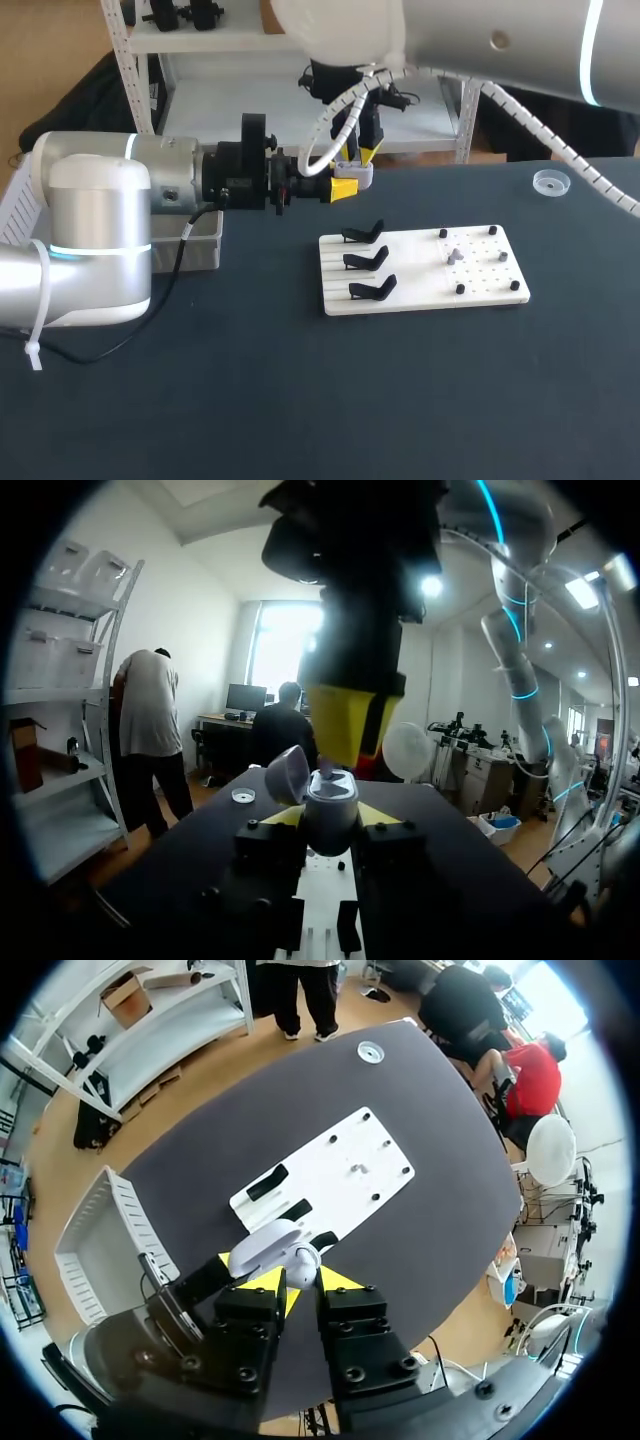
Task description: Pick up each earbud case from the left stands, insert the matching earbuds, close the lid, and place the case in the box.
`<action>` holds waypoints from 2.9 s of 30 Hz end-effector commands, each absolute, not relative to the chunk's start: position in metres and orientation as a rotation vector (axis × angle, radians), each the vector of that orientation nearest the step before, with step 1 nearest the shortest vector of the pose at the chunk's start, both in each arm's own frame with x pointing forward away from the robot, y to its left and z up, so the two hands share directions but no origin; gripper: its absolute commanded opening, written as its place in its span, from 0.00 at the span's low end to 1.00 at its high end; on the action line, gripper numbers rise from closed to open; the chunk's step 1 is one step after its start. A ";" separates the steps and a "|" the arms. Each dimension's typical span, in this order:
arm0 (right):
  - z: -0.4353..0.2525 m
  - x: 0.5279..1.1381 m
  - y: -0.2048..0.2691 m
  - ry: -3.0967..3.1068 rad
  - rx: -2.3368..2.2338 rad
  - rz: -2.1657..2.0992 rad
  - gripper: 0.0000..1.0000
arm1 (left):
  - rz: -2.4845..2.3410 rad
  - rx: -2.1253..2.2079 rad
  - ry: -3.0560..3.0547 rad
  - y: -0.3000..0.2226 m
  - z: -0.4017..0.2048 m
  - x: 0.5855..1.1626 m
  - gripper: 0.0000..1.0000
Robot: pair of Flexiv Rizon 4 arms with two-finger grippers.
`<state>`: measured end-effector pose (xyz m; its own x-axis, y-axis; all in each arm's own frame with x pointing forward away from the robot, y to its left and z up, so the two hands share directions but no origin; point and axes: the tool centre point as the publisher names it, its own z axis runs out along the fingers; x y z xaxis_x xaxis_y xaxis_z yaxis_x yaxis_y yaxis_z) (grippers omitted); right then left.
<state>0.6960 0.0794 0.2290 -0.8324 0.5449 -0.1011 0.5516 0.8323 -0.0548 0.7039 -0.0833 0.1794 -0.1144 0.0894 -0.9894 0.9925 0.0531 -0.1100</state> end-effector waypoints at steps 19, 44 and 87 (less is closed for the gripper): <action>0.229 0.686 0.078 2.937 0.864 -0.107 0.27 | -1.209 1.183 1.381 -0.083 0.179 0.703 0.00; 0.244 0.624 0.020 2.646 0.556 0.310 1.00 | -1.209 1.183 1.381 -0.083 0.179 0.703 0.00; 0.102 0.656 -0.061 2.732 0.243 0.503 1.00 | -1.209 1.183 1.381 -0.083 0.179 0.703 0.00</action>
<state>0.6498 -0.0596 0.1173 -0.9244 0.2290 -0.3051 0.1494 0.9532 0.2629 0.7040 -0.0831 0.1793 -0.1142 0.0890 -0.9895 0.9925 0.0534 -0.1098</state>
